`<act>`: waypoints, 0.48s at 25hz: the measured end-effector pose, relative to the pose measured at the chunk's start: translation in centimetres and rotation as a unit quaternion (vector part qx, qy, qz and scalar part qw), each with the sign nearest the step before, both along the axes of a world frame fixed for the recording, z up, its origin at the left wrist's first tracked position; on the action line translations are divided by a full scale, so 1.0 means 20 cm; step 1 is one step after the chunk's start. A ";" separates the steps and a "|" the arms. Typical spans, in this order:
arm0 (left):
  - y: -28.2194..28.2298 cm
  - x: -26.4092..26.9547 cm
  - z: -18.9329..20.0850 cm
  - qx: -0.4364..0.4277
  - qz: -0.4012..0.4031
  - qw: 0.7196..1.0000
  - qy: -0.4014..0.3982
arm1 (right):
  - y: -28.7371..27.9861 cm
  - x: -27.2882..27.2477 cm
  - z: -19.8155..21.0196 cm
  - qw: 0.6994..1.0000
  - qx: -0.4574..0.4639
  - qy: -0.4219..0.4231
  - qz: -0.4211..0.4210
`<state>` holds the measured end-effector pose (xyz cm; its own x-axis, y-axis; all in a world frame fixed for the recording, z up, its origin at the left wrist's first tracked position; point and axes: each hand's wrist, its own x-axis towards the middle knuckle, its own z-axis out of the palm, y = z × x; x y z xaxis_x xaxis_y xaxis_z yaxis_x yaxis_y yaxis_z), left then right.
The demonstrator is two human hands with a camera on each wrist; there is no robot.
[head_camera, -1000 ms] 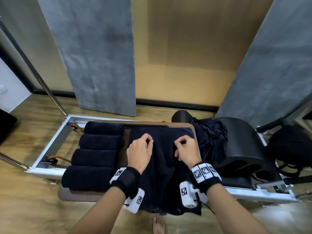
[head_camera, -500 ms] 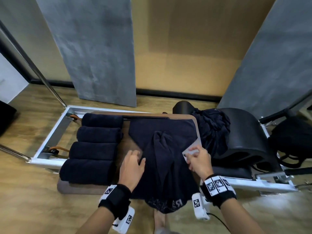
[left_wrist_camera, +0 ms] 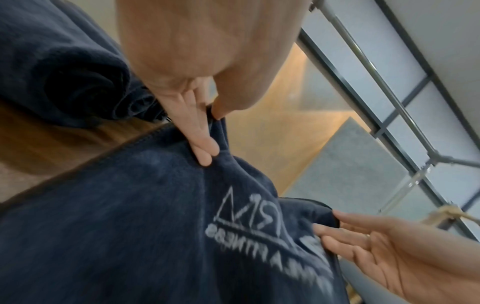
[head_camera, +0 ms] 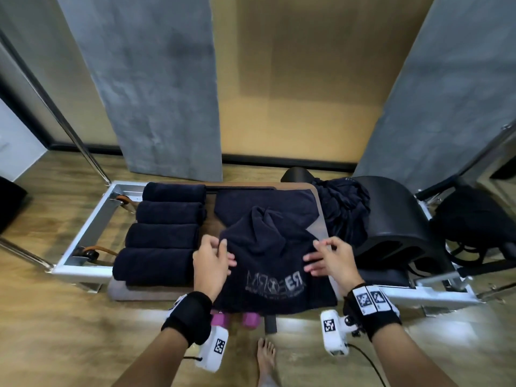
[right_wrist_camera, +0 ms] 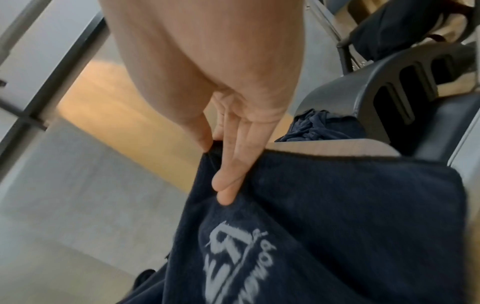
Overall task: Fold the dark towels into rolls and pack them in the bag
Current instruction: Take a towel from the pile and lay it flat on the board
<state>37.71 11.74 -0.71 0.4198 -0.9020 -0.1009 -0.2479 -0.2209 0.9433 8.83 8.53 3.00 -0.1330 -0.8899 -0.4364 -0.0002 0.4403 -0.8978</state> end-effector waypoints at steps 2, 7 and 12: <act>-0.02 0.01 0.03 -0.010 -0.043 0.999 0.030 | -0.01 -0.01 0.02 0.998 -0.039 -0.046 0.003; 0.16 0.02 -0.11 0.021 -0.241 0.933 -0.266 | 0.11 -0.03 -0.15 0.952 -0.094 0.263 0.129; 0.31 0.08 -0.15 0.077 -0.334 0.839 -0.422 | 0.26 -0.06 -0.28 0.862 -0.154 0.406 0.260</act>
<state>39.31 17.89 -3.70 -0.1939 -0.9682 -0.1580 -0.9304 0.1304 0.3426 7.56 13.74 -2.59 0.1683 -0.9786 -0.1185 -0.8093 -0.0686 -0.5833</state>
